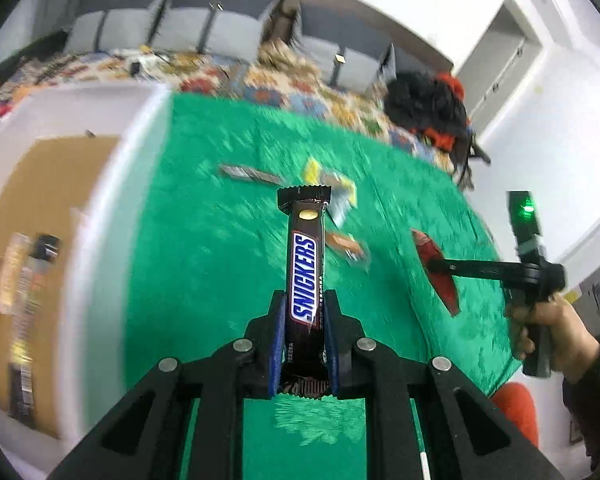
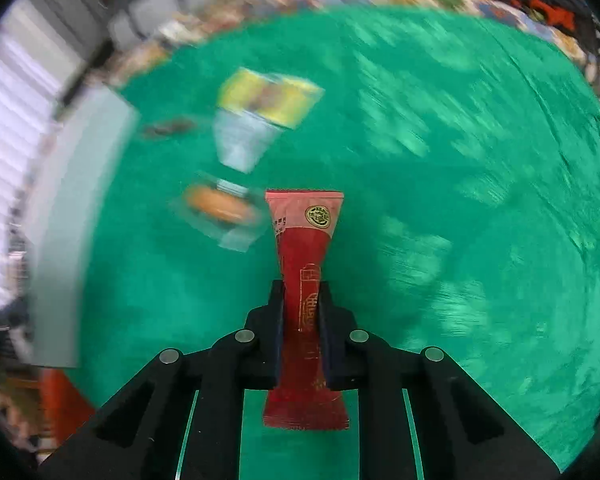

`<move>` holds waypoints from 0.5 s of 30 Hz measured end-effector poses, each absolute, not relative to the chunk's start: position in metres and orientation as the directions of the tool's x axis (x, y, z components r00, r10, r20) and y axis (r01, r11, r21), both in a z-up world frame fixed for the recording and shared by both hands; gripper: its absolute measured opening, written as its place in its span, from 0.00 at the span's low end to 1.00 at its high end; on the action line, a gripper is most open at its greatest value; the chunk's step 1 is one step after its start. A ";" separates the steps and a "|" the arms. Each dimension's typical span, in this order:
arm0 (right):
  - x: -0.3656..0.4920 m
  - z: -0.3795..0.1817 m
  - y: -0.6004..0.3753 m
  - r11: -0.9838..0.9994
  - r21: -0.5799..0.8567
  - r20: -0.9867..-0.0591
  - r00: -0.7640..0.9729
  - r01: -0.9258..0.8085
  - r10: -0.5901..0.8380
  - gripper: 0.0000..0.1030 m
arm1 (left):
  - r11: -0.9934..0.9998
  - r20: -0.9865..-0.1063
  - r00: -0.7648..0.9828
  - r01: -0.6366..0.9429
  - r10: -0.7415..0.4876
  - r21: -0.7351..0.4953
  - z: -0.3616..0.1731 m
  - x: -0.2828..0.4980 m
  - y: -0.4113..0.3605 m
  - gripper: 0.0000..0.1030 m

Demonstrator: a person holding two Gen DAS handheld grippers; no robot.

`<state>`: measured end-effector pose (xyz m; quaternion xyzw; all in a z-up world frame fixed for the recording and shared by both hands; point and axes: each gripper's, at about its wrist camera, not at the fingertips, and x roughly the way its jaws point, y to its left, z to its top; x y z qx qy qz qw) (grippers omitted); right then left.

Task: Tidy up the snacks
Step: 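Drop the Snickers bar from the left tool into the box while the right tool drops the pastry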

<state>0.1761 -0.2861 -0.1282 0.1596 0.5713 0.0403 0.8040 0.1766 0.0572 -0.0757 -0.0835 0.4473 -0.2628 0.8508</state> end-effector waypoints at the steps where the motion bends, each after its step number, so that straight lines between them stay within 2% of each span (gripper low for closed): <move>1: 0.179 -0.105 -0.265 0.935 0.346 -0.878 0.376 0.073 0.296 0.15 | 0.860 -0.710 0.492 0.362 -0.505 -0.361 -0.064 0.178 0.074 0.16; 5: 0.203 -0.039 -0.174 0.850 0.517 -0.749 0.427 -0.103 0.507 0.15 | 0.926 -0.713 0.591 0.266 -0.377 -0.269 -0.036 0.192 0.143 0.16; 9: 0.229 0.006 -0.062 0.726 0.631 -0.620 0.383 -0.275 0.684 0.15 | 0.974 -0.730 0.645 0.118 -0.225 -0.196 -0.031 0.204 0.215 0.16; 11: 0.242 0.013 -0.013 0.686 0.651 -0.588 0.356 -0.324 0.726 0.23 | 0.988 -0.740 0.658 0.052 -0.143 -0.144 -0.036 0.206 0.239 0.19; 12: 0.247 0.013 0.005 0.677 0.656 -0.581 0.348 -0.335 0.736 0.40 | 0.994 -0.751 0.655 -0.003 -0.077 -0.105 -0.042 0.208 0.255 0.27; 13: 0.251 0.011 0.020 0.667 0.663 -0.582 0.327 -0.339 0.745 0.62 | 0.995 -0.759 0.649 -0.031 -0.050 -0.092 -0.049 0.208 0.266 0.35; 14: 0.252 0.008 0.028 0.668 0.666 -0.590 0.313 -0.334 0.744 0.63 | 0.995 -0.766 0.643 -0.061 -0.022 -0.080 -0.054 0.208 0.275 0.53; 15: 0.251 0.006 0.030 0.677 0.660 -0.596 0.320 -0.326 0.736 0.63 | 0.993 -0.768 0.640 -0.108 0.027 -0.054 -0.059 0.205 0.286 0.63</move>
